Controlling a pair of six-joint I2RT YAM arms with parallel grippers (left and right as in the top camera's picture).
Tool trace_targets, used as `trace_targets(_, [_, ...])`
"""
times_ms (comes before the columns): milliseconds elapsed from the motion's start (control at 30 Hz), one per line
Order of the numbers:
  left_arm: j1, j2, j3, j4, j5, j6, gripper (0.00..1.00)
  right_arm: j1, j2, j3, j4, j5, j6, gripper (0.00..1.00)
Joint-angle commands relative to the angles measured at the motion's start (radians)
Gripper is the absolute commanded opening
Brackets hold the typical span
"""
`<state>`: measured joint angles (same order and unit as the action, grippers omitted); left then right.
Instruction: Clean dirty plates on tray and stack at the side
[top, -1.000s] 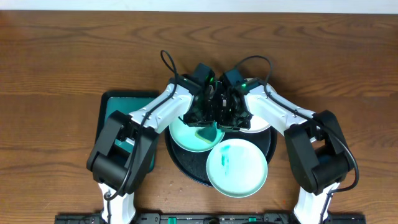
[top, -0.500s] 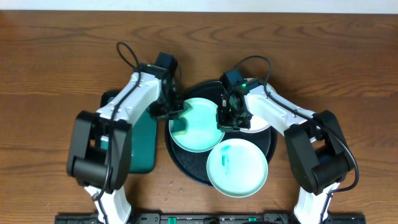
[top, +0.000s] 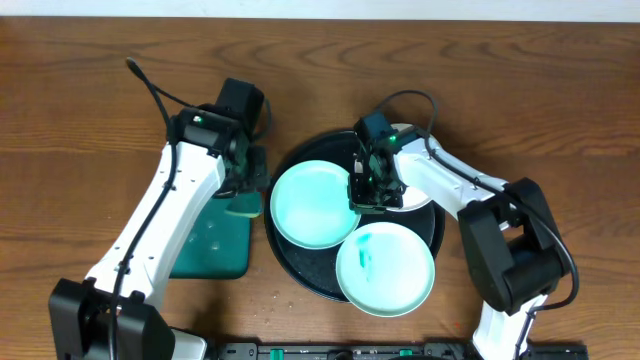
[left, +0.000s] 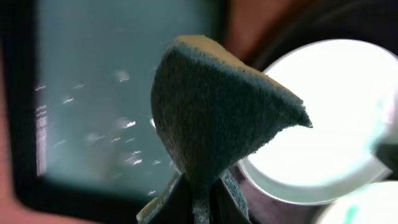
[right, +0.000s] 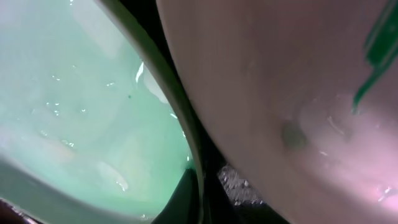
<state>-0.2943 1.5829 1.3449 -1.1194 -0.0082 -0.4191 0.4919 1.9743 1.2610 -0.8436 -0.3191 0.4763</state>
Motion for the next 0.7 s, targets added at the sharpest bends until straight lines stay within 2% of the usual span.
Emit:
trace_targets(0, [0.025,-0.001,0.003,-0.017,-0.09,-0.008,0.07,0.02,-0.067,-0.03,-0.015,-0.033,-0.04,0.02])
trace_targets(333, [0.146,0.005,0.002,-0.017,-0.09,0.008,0.08,-0.008,-0.343,-0.03,-0.05,-0.028,0.077,0.01])
trace_targets(500, [0.214,0.025,0.001,-0.021,-0.09,0.023,0.08,-0.042,-0.422,-0.03,-0.169,-0.034,0.229,0.01])
trace_targets(667, [0.275,0.06,0.001,-0.025,-0.09,0.03,0.08,-0.069,-0.432,-0.032,-0.29,-0.188,0.207,0.01])
